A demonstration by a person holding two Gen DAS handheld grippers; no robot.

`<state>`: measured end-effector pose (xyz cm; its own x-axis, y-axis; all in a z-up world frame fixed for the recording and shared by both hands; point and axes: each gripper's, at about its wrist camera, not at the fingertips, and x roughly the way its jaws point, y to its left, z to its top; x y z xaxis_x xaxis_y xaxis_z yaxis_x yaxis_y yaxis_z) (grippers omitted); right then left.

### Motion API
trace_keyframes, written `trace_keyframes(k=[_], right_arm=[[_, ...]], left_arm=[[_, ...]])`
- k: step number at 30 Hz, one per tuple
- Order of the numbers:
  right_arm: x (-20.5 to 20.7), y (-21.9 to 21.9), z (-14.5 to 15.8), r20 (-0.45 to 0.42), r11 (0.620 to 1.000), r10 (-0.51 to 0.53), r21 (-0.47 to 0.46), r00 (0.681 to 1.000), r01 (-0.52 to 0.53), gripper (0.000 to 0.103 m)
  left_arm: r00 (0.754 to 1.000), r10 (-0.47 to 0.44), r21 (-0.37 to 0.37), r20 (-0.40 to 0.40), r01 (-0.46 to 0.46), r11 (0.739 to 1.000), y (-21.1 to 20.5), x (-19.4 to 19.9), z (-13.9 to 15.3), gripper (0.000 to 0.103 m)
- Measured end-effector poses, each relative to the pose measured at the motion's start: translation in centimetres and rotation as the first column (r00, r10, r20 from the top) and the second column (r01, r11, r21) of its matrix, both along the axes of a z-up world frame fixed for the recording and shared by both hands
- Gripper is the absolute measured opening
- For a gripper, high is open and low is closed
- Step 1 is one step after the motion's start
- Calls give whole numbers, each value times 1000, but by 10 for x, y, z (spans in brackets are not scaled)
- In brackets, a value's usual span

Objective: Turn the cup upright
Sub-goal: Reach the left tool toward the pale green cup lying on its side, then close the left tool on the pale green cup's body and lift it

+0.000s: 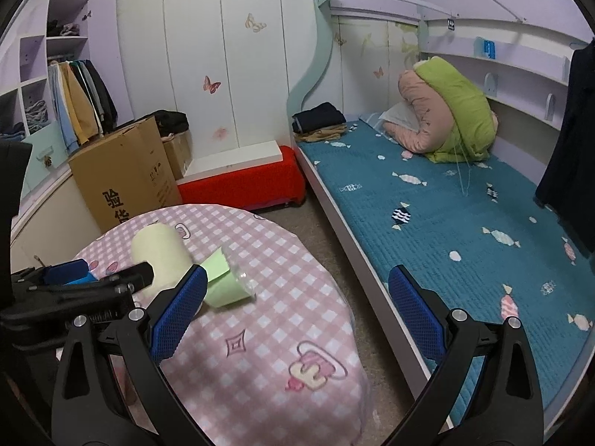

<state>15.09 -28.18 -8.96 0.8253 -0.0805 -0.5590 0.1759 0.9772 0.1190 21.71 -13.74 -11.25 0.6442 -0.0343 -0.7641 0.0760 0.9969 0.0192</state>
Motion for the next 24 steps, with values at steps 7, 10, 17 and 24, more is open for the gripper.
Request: trace_keyframes(k=[7, 10, 17, 24], right_arm=[[40, -4, -19, -32, 1000, 12, 10, 999, -11, 98], [49, -5, -26, -39, 999, 22, 26, 999, -21, 98], [56, -10, -36, -42, 998, 32, 58, 999, -30, 98], [54, -12, -37, -42, 997, 32, 69, 999, -29, 98]], left_arm=[[986, 88, -78, -138, -100, 992, 2, 45, -23, 95], [974, 143, -87, -175, -160, 983, 7, 60, -34, 95], [959, 156, -96, -238, -183, 978, 2, 81, -45, 95], [968, 120, -96, -222, -144, 985, -1, 85, -45, 89]])
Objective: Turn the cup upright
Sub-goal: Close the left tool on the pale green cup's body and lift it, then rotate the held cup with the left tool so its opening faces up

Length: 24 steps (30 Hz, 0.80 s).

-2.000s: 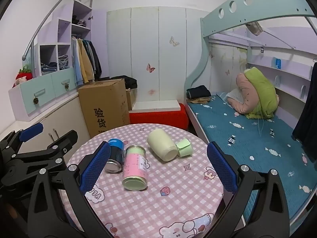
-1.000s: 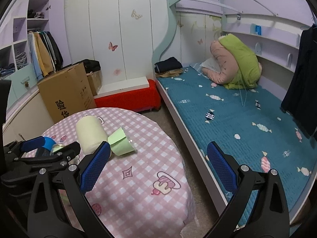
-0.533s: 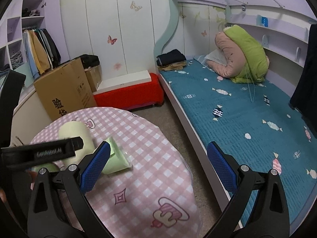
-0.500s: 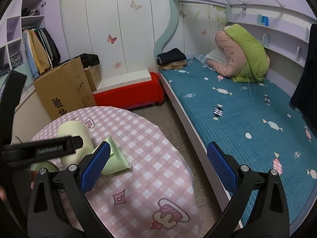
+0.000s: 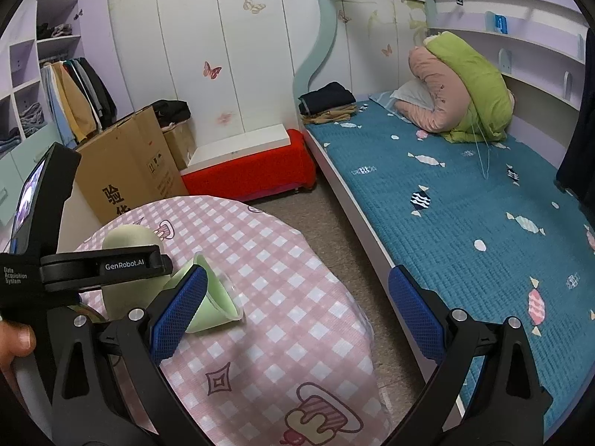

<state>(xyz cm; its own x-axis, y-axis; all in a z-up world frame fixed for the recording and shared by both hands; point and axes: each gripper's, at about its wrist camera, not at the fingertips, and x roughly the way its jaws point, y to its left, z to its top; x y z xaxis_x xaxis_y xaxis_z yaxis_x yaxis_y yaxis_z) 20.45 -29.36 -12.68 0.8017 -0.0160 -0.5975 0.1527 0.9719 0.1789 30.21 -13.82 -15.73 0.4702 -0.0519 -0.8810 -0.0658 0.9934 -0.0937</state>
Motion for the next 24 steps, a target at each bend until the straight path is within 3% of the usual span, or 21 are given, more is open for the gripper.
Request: trace_keyframes(k=[12, 24], right_arm=[[-37, 15, 35, 44, 1000, -7, -26, 999, 8, 98], [-133, 60, 74, 81, 1000, -5, -31, 997, 8, 98]], left_arm=[[989, -92, -57, 112, 99, 993, 10, -43, 43, 80], [973, -156, -104, 171, 175, 979, 71, -156, 85, 80]])
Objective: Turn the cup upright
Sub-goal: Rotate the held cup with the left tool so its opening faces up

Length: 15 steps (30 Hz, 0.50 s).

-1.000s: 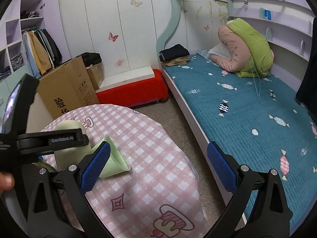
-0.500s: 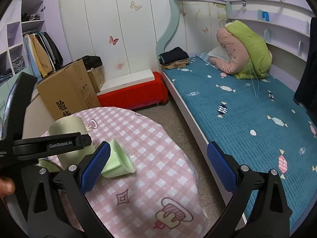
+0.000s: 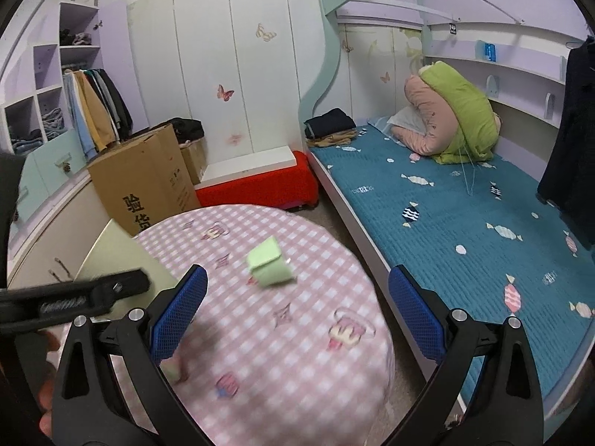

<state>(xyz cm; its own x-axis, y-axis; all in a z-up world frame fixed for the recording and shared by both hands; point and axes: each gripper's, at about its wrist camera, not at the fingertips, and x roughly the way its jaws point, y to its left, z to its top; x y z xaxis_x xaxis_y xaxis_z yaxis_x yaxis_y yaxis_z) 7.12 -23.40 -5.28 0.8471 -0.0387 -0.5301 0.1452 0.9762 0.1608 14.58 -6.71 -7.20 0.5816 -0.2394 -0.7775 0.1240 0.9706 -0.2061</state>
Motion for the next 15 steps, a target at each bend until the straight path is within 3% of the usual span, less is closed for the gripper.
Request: trace_keyframes(k=[7, 11, 13, 15], right_arm=[[-49, 31, -1, -2, 1000, 20, 2, 1000, -20, 98], [-62, 47, -5, -17, 1000, 28, -5, 999, -28, 98], [-65, 51, -9, -32, 1000, 26, -12, 999, -26, 98], [-68, 54, -12, -39, 1000, 29, -10, 999, -30, 98]], left_arm=[[999, -54, 7, -9, 54, 999, 53, -73, 2, 78], [996, -84, -68, -27, 82, 994, 72, -84, -4, 76], [995, -102, -55, -20, 101, 993, 80, -88, -8, 76], [994, -91, -54, -64, 87, 995, 88, -88, -17, 76]])
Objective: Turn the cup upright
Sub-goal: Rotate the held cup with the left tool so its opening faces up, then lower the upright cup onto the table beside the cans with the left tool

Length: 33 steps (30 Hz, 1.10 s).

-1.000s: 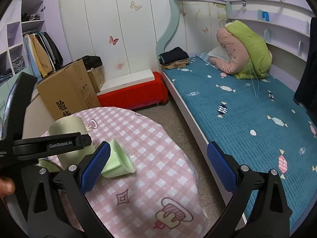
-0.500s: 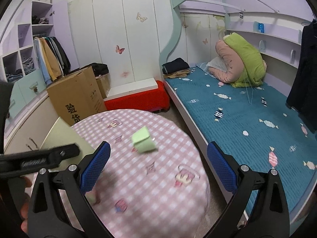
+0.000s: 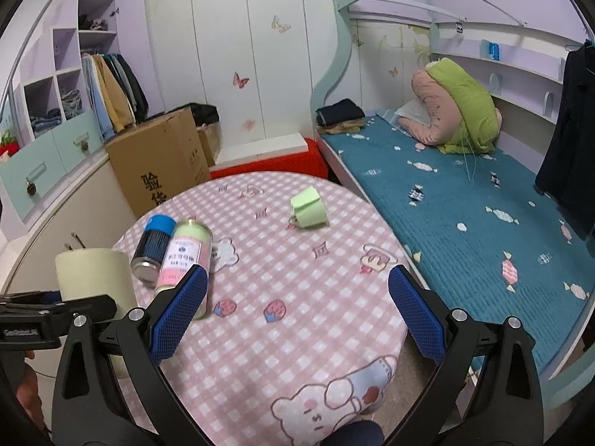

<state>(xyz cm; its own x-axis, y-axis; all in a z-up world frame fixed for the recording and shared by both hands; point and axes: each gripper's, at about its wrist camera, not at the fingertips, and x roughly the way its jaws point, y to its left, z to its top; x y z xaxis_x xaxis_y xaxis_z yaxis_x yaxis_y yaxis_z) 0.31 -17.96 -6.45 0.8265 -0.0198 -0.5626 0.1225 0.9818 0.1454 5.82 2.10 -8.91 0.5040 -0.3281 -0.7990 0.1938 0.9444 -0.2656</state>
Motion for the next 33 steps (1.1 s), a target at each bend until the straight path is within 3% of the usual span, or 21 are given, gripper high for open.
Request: trace_keyframes(k=[4, 10, 16, 21, 25, 27, 31, 33], right_arm=[[-4, 7, -3, -7, 1000, 12, 2, 1000, -12, 98], [-8, 16, -6, -23, 1000, 30, -9, 999, -30, 98], [-10, 26, -7, -40, 998, 53, -16, 998, -54, 98], [-7, 36, -7, -44, 997, 67, -23, 997, -68, 98], [-2, 40, -9, -56, 997, 62, -33, 996, -64, 98], [1, 43, -11, -66, 997, 56, -42, 996, -59, 98], [7, 48, -12, -78, 997, 54, -49, 995, -58, 98], [9, 53, -11, -79, 997, 59, -46, 995, -63, 98]], left_arm=[[999, -32, 30, -39, 33, 999, 5, -11, -20, 76], [988, -96, 14, -125, 99, 995, 16, -34, -39, 75], [981, -82, -27, -175, 79, 997, 28, -26, -48, 75], [985, -60, -52, -162, 52, 997, 34, -1, -56, 75], [984, -17, -21, -175, 13, 1000, 34, 19, -73, 75], [984, -18, -56, -178, 8, 998, 37, 24, -77, 75], [987, -17, -56, -163, 8, 998, 38, 25, -75, 76], [987, -22, -69, -157, 11, 998, 40, 25, -74, 86]])
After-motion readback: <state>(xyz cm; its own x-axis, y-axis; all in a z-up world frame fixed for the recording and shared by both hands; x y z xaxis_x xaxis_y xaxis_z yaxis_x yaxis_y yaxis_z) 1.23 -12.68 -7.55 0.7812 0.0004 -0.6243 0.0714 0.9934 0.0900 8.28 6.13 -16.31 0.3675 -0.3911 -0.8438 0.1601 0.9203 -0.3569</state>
